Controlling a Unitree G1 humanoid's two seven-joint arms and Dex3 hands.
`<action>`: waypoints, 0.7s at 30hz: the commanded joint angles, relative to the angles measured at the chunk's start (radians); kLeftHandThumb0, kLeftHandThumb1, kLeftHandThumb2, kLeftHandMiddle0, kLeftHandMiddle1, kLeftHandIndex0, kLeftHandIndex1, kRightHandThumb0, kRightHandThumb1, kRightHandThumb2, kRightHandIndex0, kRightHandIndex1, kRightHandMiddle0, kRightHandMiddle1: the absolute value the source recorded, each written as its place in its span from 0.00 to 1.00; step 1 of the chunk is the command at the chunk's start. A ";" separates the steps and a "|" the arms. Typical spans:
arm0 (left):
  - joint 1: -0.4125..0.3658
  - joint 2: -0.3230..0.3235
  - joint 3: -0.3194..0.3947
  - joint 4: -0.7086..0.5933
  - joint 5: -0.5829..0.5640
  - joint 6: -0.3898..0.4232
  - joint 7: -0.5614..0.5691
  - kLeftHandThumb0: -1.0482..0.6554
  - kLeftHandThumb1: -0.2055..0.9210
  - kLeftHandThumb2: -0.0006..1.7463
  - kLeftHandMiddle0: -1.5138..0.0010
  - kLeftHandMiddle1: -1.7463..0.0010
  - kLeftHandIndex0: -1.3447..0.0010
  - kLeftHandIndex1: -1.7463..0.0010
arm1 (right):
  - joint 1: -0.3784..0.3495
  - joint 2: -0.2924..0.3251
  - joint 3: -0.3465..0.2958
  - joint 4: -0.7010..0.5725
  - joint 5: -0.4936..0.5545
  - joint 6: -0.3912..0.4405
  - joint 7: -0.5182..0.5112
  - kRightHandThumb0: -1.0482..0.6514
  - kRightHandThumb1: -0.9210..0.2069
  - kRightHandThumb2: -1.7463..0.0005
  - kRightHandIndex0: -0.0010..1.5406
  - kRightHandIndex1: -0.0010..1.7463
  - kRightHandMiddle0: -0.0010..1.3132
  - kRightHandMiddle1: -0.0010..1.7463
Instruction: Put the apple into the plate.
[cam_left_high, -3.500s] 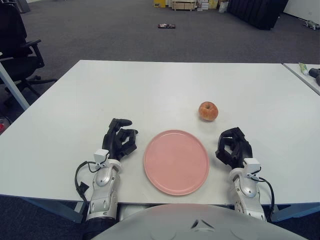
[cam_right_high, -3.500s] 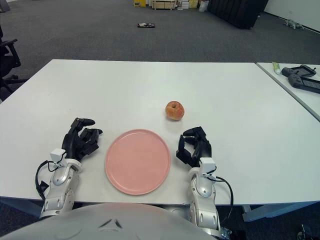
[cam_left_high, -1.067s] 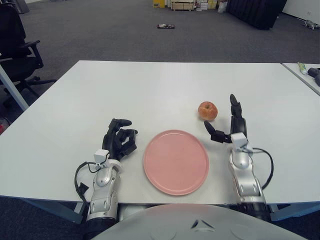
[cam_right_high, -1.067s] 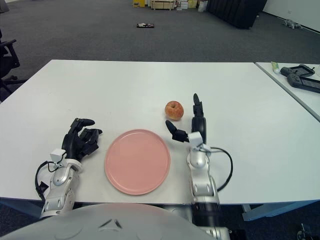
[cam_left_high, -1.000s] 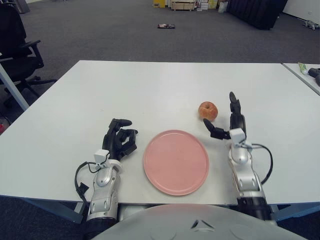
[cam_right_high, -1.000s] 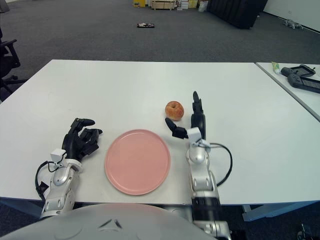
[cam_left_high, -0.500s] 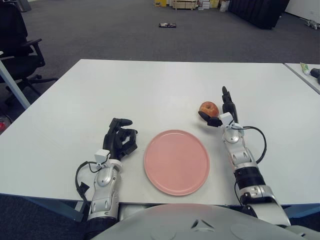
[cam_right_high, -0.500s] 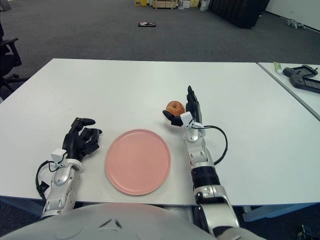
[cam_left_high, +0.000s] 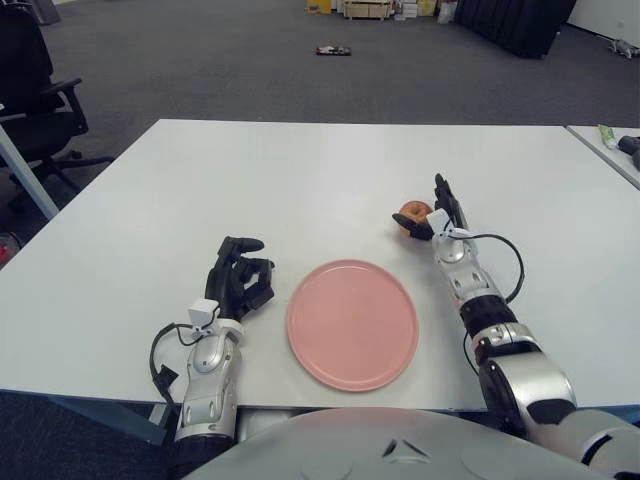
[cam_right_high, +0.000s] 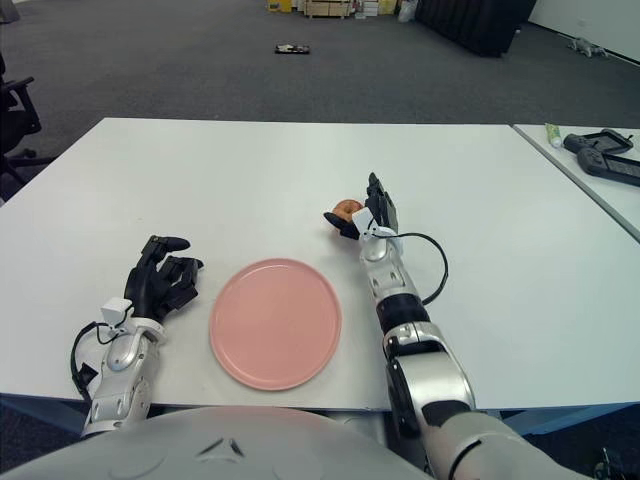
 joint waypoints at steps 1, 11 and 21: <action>0.004 0.000 0.002 0.005 -0.003 0.016 0.004 0.61 0.69 0.55 0.69 0.11 0.78 0.00 | -0.050 -0.008 -0.010 0.055 0.021 0.014 0.001 0.07 0.22 0.76 0.00 0.00 0.00 0.00; 0.007 -0.003 0.003 -0.003 -0.001 0.021 0.009 0.61 0.70 0.55 0.70 0.10 0.78 0.00 | -0.131 -0.016 -0.022 0.223 0.058 -0.015 -0.011 0.08 0.18 0.74 0.00 0.00 0.00 0.00; 0.011 -0.004 0.007 -0.008 -0.005 0.023 0.006 0.61 0.70 0.54 0.70 0.10 0.78 0.00 | -0.174 -0.010 -0.023 0.336 0.073 -0.028 -0.047 0.19 0.30 0.58 0.00 0.15 0.00 0.13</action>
